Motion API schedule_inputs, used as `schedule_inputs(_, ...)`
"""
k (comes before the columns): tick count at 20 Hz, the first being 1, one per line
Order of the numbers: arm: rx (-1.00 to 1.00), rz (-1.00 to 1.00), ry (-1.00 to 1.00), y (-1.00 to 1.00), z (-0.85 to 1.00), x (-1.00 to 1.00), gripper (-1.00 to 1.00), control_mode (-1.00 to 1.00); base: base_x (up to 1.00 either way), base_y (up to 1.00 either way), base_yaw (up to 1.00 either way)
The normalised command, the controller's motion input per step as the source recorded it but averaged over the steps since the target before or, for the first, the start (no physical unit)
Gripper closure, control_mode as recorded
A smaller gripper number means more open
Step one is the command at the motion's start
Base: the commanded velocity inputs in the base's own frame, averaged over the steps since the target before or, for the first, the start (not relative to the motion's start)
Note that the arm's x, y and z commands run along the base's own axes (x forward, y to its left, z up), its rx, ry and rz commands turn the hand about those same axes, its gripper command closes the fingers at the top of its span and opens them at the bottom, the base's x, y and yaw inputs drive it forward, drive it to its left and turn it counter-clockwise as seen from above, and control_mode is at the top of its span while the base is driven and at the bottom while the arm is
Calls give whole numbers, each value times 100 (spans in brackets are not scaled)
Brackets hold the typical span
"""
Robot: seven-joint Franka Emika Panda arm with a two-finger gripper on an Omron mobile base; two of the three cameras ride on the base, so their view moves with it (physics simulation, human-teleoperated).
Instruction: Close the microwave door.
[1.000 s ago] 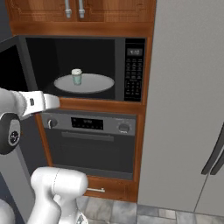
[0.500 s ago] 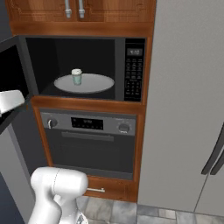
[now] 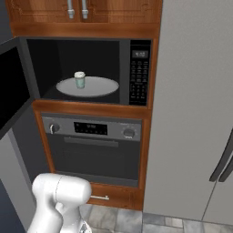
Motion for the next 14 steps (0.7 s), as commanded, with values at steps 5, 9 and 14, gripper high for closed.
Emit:
schedule_inputs(5,-1,-37,-17,100,-23,-8,-100,-100,0,0,0)
schedule_inputs(9,0,-28,-3,100,-27,13,-100,-100,0,0,0)
schedule_inputs(14,0,0,0,99,-40,84,-100,-100,0,0,0)
